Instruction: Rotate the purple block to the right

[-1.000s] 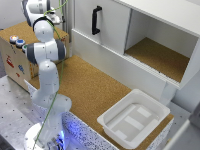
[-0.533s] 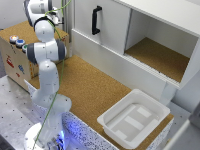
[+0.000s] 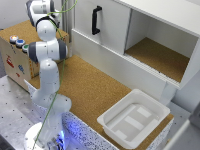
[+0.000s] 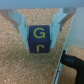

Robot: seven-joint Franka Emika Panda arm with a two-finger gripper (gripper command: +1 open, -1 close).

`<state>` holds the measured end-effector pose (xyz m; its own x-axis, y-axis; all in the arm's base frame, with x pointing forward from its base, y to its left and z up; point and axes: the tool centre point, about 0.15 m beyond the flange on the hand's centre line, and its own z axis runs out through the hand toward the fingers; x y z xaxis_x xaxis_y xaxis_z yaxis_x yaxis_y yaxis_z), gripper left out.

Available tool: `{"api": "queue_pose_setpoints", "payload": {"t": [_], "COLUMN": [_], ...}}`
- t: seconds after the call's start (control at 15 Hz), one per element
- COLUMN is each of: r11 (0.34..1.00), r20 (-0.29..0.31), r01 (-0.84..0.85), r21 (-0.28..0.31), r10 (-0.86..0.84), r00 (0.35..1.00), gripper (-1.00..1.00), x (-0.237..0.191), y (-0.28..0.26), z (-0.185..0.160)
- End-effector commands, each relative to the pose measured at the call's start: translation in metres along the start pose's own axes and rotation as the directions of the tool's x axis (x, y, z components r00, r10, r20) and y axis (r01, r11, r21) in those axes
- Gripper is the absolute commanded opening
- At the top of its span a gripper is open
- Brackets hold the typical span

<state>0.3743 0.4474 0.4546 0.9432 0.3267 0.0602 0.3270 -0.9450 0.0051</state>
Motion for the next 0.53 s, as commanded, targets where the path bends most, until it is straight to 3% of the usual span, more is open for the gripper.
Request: {"api": "queue_pose_setpoints", "payload": {"t": [0.0, 0.13, 0.33, 0.4, 0.47], "r11": [0.966, 0.956, 0.944, 0.925, 0.921], "r20": [0.115, 0.114, 0.090, 0.066, 0.060], "r01": [-0.213, -0.270, -0.309, -0.372, -0.384], "r21": [-0.145, -0.114, -0.112, -0.073, -0.071], "r10": [0.230, 0.282, 0.319, 0.377, 0.388], "r00": [0.966, 0.953, 0.943, 0.924, 0.920], "gripper": [-1.00, -1.00, -1.00, -1.00, -1.00], "x": [0.008, 0.005, 0.004, 0.003, 0.005], "y": [-0.003, 0.002, -0.007, -0.009, -0.012], "z": [-0.006, -0.001, 0.004, 0.008, 0.011]}}
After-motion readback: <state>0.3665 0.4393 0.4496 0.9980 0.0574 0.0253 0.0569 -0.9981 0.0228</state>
